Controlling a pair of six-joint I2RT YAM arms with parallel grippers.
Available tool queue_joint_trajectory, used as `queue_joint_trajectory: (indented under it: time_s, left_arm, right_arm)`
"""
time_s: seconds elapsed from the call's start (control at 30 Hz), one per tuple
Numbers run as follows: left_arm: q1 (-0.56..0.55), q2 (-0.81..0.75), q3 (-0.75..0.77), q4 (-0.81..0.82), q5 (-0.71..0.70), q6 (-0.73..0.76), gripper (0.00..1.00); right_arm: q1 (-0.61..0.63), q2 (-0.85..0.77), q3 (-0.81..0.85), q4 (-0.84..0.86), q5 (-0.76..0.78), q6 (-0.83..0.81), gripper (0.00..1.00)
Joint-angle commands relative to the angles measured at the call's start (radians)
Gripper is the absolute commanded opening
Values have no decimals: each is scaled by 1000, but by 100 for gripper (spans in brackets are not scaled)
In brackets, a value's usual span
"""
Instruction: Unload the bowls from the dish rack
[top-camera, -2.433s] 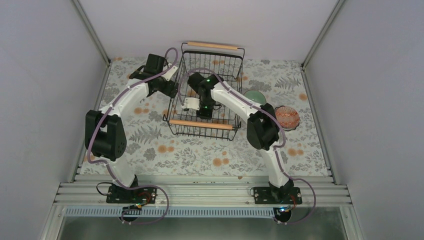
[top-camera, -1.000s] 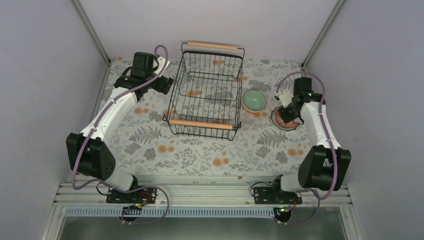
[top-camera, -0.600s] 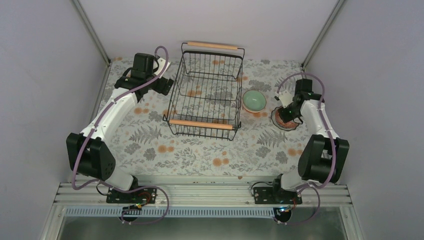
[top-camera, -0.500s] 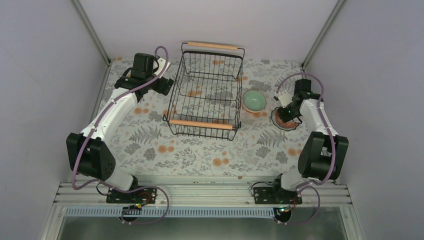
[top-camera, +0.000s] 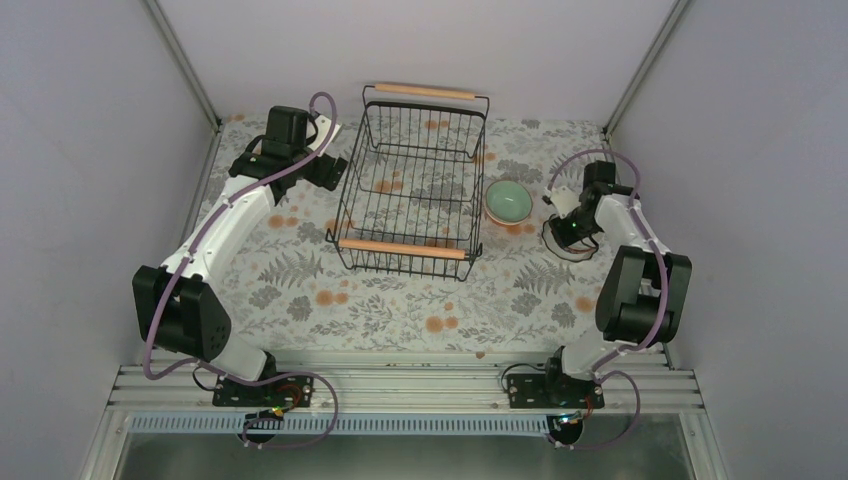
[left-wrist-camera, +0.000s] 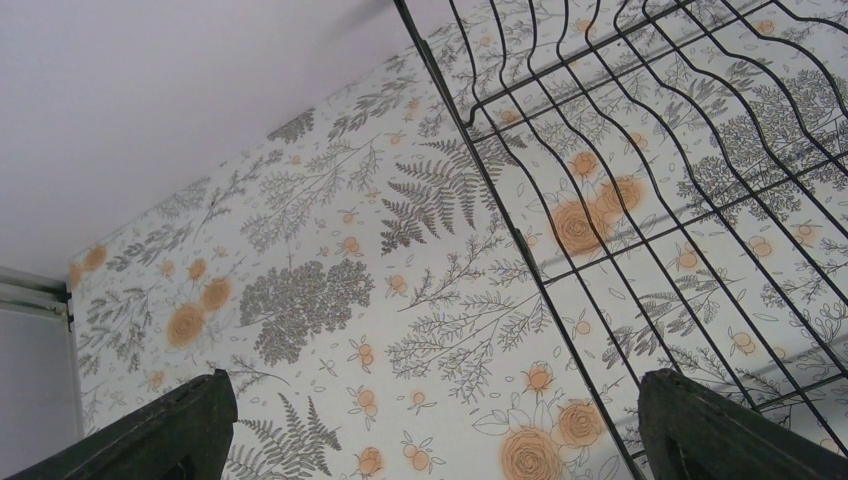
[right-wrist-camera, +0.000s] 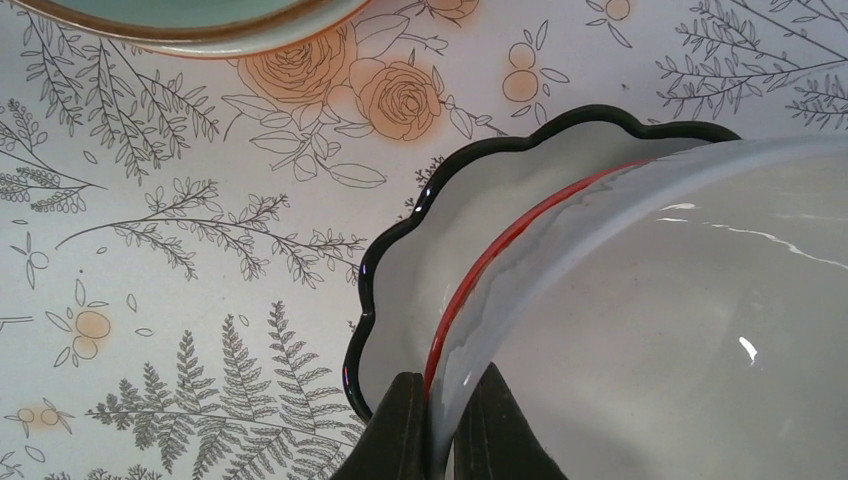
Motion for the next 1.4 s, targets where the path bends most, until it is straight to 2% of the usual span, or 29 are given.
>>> queue_joint_trajectory:
  time_s: [0.0, 0.13, 0.17, 0.27, 0.33, 0.37, 0.43, 0.5, 0.57, 0.63, 0.73, 0.87, 1.37]
  left_arm:
    - [2, -18, 2, 8, 8, -2, 100]
    - [3, -15, 5, 6, 12, -4, 100]
    - [3, -13, 8, 5, 14, -4, 100]
    - [2, -6, 16, -2, 18, -6, 100]
    - [2, -4, 21, -7, 20, -7, 100]
    - [2, -4, 23, -7, 22, -7, 100]
    - [2, -4, 23, -8, 21, -8, 100]
    - [2, -4, 23, -8, 22, -8, 100]
    - [2, -3, 24, -8, 21, -8, 100]
    - [2, -1, 25, -8, 22, -9, 100]
    - [2, -2, 25, -9, 24, -9, 100]
    - [2, -12, 16, -3, 22, -9, 100]
    - [3, -18, 8, 2, 25, -8, 100]
  right_arm:
    - [0, -5, 5, 14, -21, -12, 4]
    - [3, -36, -4, -11, -3, -16, 5]
    - [6, -42, -6, -18, -2, -18, 10]
    - [18, -69, -9, -46, -14, -30, 35]
    - [27, -93, -5, -80, -27, -35, 61]
    - [31, -111, 1, -95, -34, -38, 68]
    - [43, -144, 16, -124, -45, -37, 71]
    - [48, -178, 36, -136, -48, -30, 71]
    - [49, -199, 47, -132, -45, -23, 65]
    - [50, -201, 49, -123, -22, -14, 53]
    - [50, -196, 20, -89, 29, 4, 30]
    - [48, -193, -12, -61, 43, 13, 18]
    - [46, -154, -76, 16, 58, 8, 12]
